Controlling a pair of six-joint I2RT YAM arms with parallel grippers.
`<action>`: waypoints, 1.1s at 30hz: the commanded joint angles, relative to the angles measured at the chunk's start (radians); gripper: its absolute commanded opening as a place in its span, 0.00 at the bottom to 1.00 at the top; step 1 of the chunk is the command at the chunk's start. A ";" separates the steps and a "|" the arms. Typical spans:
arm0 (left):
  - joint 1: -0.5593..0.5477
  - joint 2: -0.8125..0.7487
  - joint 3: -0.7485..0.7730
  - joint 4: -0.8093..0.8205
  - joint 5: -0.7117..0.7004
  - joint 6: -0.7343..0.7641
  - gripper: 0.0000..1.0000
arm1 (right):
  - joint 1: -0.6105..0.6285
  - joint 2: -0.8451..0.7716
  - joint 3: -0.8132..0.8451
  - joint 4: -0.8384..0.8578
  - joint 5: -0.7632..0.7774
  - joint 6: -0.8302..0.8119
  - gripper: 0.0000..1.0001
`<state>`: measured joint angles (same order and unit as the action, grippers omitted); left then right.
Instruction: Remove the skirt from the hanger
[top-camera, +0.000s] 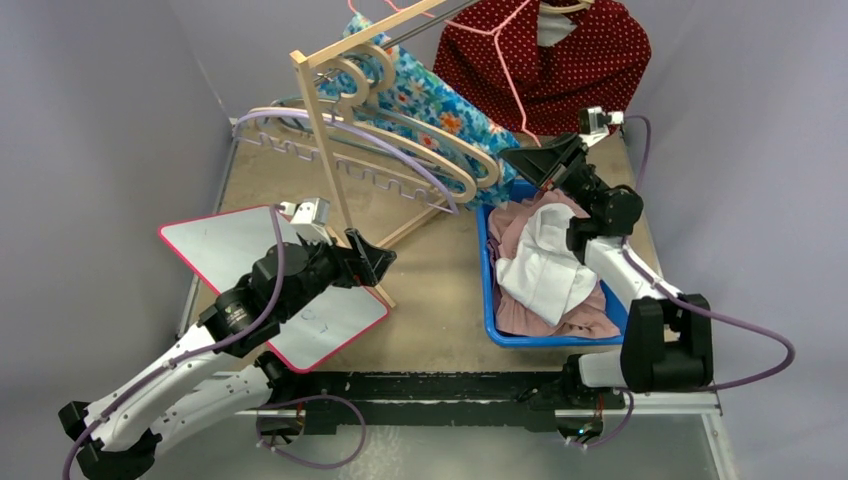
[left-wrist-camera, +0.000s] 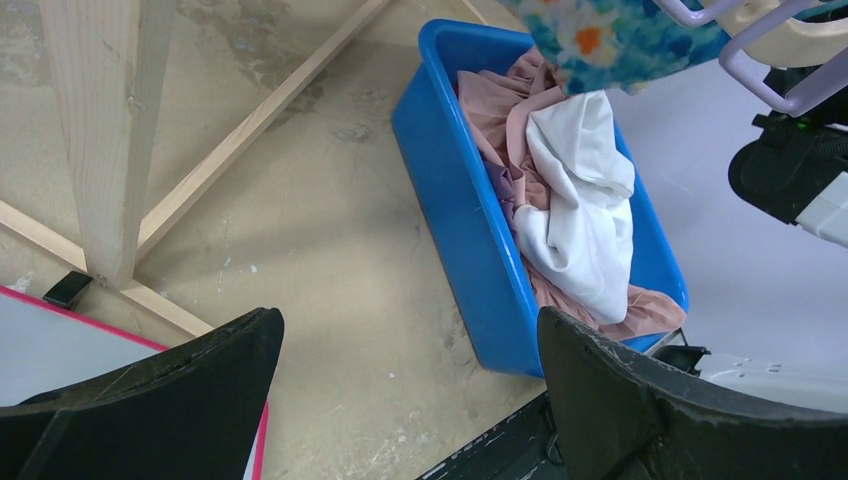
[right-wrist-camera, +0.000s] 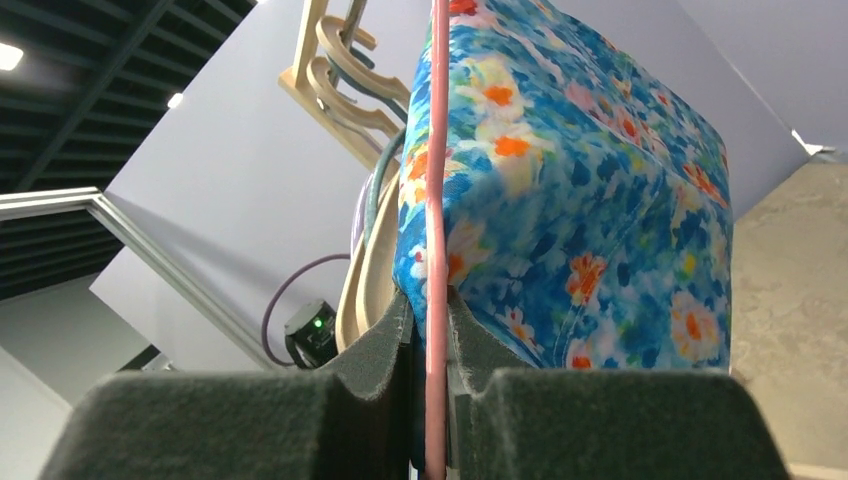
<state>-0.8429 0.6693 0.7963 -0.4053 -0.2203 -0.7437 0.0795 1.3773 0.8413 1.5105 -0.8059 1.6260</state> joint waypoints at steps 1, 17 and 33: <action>-0.001 -0.001 0.001 0.059 0.005 -0.015 0.98 | 0.003 -0.112 -0.047 0.062 -0.012 -0.058 0.00; -0.001 0.032 -0.005 0.094 0.022 -0.016 0.98 | 0.002 -0.574 -0.101 -1.280 0.095 -0.961 0.00; -0.001 0.093 0.025 0.140 0.053 0.016 0.98 | 0.002 -0.835 0.133 -2.031 0.210 -1.237 0.00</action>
<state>-0.8429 0.7551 0.7898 -0.3336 -0.1860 -0.7444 0.0803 0.6125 0.8219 -0.3561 -0.6777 0.4908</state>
